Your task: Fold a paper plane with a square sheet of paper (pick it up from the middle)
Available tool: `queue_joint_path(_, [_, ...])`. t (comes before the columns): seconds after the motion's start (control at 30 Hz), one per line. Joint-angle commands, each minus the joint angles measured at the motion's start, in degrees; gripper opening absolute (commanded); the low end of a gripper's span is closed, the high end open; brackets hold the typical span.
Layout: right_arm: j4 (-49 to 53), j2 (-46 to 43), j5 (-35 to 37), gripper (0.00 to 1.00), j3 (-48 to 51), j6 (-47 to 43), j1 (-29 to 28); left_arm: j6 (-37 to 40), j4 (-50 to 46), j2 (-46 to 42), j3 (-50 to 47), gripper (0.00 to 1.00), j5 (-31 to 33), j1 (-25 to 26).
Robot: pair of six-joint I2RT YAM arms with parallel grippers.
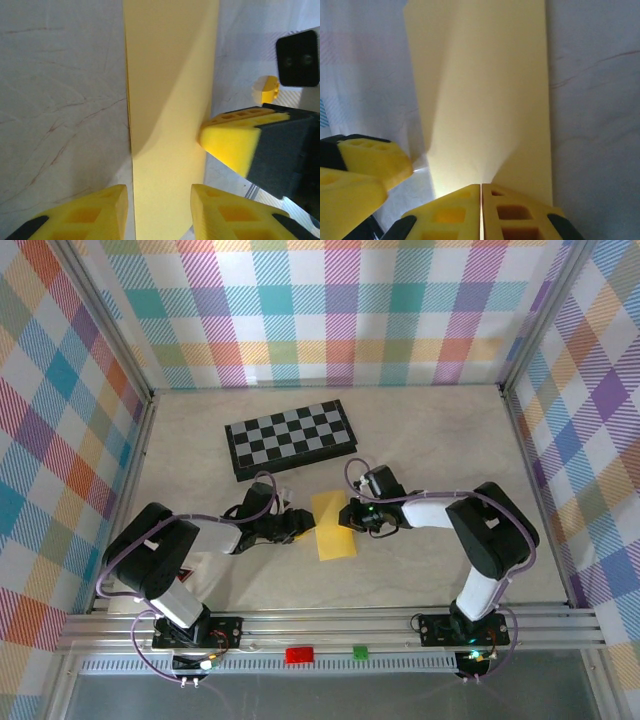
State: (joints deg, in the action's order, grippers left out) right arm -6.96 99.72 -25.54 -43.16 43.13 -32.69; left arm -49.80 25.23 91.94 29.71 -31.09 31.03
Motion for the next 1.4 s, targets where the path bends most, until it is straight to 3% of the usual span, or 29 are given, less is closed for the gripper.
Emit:
queue_joint_path(0.0, [-4.18,1.38,-2.25,0.12,2.80,2.33,1.11,1.65,-2.96,0.12,2.42,0.40,-0.65,0.77])
queue_joint_path(0.27, [-13.31,4.16,-5.22,0.13,7.25,6.64,2.28,2.31,-4.49,3.02,4.81,0.41,-1.42,2.43])
queue_joint_path(0.57, [-12.25,4.56,-4.34,0.14,7.29,6.50,2.35,2.16,-5.28,5.01,5.71,0.40,-0.90,3.24])
queue_joint_path(0.67, [-12.39,4.44,-3.99,0.15,7.66,6.70,2.35,1.96,-4.54,5.35,5.58,0.34,-1.08,3.56])
queue_joint_path(0.87, [-11.45,2.91,-3.21,0.15,7.90,6.70,2.37,2.18,-5.37,3.69,5.45,0.30,0.43,3.78])
queue_joint_path(1.03, [-9.11,0.86,-2.35,0.15,7.41,6.04,2.37,3.77,-10.77,-0.36,5.70,0.30,5.21,3.78])
queue_joint_path(1.37, [-11.92,-1.73,-4.09,0.18,7.82,6.97,2.34,3.88,-13.13,-2.22,5.54,0.41,6.39,3.78])
